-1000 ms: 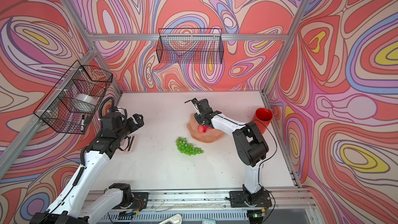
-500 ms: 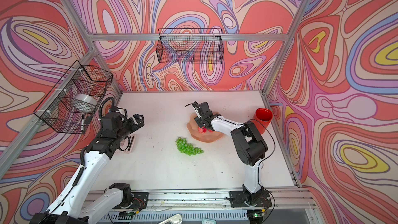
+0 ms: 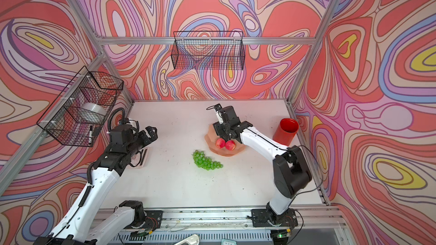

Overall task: Place and organize the fake fruits in the fruit bowl
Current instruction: 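Grasp the dark avocado with the right gripper and place it in the bowl, then move the right gripper to the green grape bunch and grasp it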

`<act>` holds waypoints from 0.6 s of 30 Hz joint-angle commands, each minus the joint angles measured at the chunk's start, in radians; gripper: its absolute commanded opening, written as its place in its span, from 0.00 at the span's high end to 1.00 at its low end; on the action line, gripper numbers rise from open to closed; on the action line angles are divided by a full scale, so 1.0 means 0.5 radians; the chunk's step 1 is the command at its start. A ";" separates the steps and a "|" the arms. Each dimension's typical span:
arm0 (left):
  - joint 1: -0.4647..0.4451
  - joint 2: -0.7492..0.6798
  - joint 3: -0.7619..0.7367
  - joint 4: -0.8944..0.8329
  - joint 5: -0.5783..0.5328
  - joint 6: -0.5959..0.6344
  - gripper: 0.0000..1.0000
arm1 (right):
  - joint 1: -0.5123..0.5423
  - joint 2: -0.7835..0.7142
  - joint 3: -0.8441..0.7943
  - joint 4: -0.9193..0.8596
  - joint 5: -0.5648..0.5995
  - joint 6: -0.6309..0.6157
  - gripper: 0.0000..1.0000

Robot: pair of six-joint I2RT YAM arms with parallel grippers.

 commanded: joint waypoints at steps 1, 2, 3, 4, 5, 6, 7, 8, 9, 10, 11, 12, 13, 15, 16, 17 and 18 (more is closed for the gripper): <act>0.013 -0.034 -0.030 -0.023 -0.052 0.037 0.00 | 0.244 -0.140 -0.096 -0.250 -0.020 0.133 0.29; 0.016 -0.031 -0.030 -0.029 -0.057 0.041 0.00 | 0.320 -0.148 -0.101 -0.302 -0.006 0.157 0.29; 0.017 -0.030 -0.025 -0.033 -0.061 0.048 0.00 | 0.380 -0.148 -0.106 -0.358 -0.020 0.200 0.29; 0.016 -0.028 -0.024 -0.036 -0.061 0.051 0.00 | 0.438 -0.148 -0.113 -0.396 -0.034 0.239 0.29; 0.016 -0.030 -0.024 -0.036 -0.064 0.054 0.00 | 0.489 -0.145 -0.123 -0.422 -0.041 0.263 0.29; 0.016 -0.032 -0.022 -0.040 -0.067 0.056 0.00 | 0.550 -0.136 -0.132 -0.444 -0.040 0.277 0.29; 0.016 -0.033 -0.027 -0.040 -0.068 0.055 0.00 | 0.604 -0.120 -0.139 -0.459 -0.032 0.288 0.28; 0.016 -0.036 -0.029 -0.040 -0.069 0.054 0.00 | 0.640 -0.097 -0.144 -0.467 -0.051 0.301 0.27; 0.016 -0.042 -0.031 -0.040 -0.076 0.054 0.00 | 0.664 -0.063 -0.149 -0.464 -0.087 0.315 0.27; 0.016 -0.048 -0.037 -0.042 -0.079 0.051 0.00 | 0.681 -0.023 -0.149 -0.463 -0.107 0.321 0.27; 0.016 -0.051 -0.039 -0.044 -0.082 0.053 0.00 | 0.692 0.011 -0.146 -0.465 -0.104 0.322 0.27; 0.016 -0.057 -0.038 -0.050 -0.086 0.053 0.00 | 0.702 0.044 -0.138 -0.473 -0.101 0.325 0.27; 0.019 -0.062 -0.035 -0.056 -0.086 0.054 0.00 | 0.714 0.080 -0.127 -0.475 -0.107 0.316 0.26; 0.016 -0.075 -0.030 -0.066 -0.090 0.060 0.00 | 0.743 0.137 -0.103 -0.477 -0.117 0.298 0.25; 0.016 -0.084 -0.034 -0.071 -0.095 0.066 0.00 | 0.753 0.169 -0.089 -0.479 -0.115 0.292 0.25; 0.016 -0.088 -0.036 -0.074 -0.101 0.071 0.00 | 0.757 0.198 -0.080 -0.479 -0.116 0.290 0.25; 0.016 -0.093 -0.036 -0.076 -0.108 0.076 0.00 | 0.764 0.232 -0.070 -0.478 -0.103 0.289 0.24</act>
